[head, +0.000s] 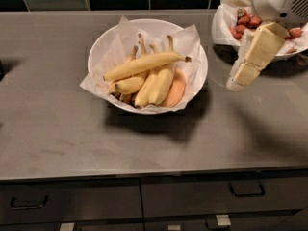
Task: Pick banana from white bowl
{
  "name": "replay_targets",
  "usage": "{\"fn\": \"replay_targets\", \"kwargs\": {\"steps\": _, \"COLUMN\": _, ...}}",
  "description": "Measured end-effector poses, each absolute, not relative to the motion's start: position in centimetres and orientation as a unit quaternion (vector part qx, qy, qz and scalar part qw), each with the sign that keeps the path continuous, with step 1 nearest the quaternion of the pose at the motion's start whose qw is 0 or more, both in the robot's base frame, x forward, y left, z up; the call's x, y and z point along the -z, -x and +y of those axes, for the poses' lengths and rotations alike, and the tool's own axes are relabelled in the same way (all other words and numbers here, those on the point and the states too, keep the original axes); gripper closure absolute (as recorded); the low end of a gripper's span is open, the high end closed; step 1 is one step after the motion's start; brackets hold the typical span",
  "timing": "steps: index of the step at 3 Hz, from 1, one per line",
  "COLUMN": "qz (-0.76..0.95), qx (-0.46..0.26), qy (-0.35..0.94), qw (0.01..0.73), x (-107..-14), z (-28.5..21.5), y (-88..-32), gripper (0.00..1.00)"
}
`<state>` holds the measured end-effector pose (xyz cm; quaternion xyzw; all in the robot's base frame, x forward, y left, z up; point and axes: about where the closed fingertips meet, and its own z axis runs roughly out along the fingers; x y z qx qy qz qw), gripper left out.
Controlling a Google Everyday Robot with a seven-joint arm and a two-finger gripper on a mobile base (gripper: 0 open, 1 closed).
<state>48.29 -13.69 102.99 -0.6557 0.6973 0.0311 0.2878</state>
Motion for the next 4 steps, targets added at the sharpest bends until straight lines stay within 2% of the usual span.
{"fn": "replay_targets", "kwargs": {"steps": 1, "qz": 0.686, "qx": -0.061, "qy": 0.664, "qw": 0.293, "x": -102.2, "z": -11.8, "y": -48.8, "gripper": 0.0}}
{"fn": "replay_targets", "kwargs": {"steps": 2, "qz": 0.668, "qx": -0.099, "qy": 0.677, "qw": 0.292, "x": -100.9, "z": -9.2, "y": -49.6, "gripper": 0.05}}
{"fn": "replay_targets", "kwargs": {"steps": 3, "qz": 0.668, "qx": -0.1, "qy": 0.677, "qw": 0.292, "x": -100.9, "z": -9.2, "y": -49.6, "gripper": 0.23}}
{"fn": "replay_targets", "kwargs": {"steps": 4, "qz": 0.668, "qx": -0.1, "qy": 0.677, "qw": 0.292, "x": -100.8, "z": -9.1, "y": -49.7, "gripper": 0.27}}
